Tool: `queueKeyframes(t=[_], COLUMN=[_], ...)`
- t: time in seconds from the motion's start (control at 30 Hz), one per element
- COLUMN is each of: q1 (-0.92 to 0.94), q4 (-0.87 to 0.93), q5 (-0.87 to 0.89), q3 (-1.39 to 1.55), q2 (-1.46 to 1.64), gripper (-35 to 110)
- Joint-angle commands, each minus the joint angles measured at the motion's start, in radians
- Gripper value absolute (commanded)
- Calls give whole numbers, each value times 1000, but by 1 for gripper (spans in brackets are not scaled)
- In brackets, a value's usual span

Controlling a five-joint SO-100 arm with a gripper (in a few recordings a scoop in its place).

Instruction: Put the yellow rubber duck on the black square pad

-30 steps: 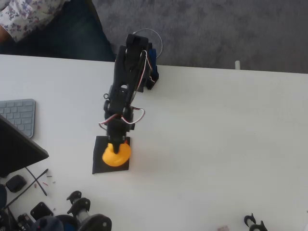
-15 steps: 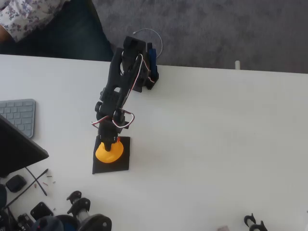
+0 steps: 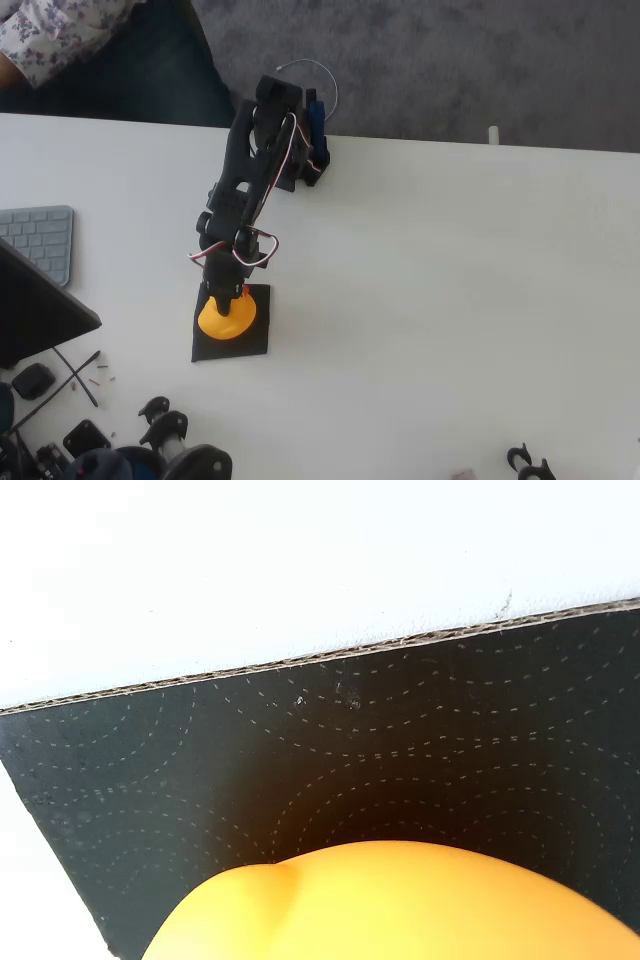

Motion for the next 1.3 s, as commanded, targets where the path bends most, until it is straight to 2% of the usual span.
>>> queueKeyframes(t=[0.0, 0.1, 0.2, 0.33, 0.6, 0.9, 1.0, 1.27], q1=[29, 28, 26, -2, -221, -268, -268, -267], q4=[11, 15, 67, 152, 298, 307, 307, 293], q5=[-2, -2, -2, -2, 12, -3, -3, 12], q3=[-12, -9, -12, -26, -12, 54, 95, 141], q2=[5, 5, 5, 44, 368, 417, 426, 431], gripper=[37, 51, 58, 58, 58, 58, 55, 31])
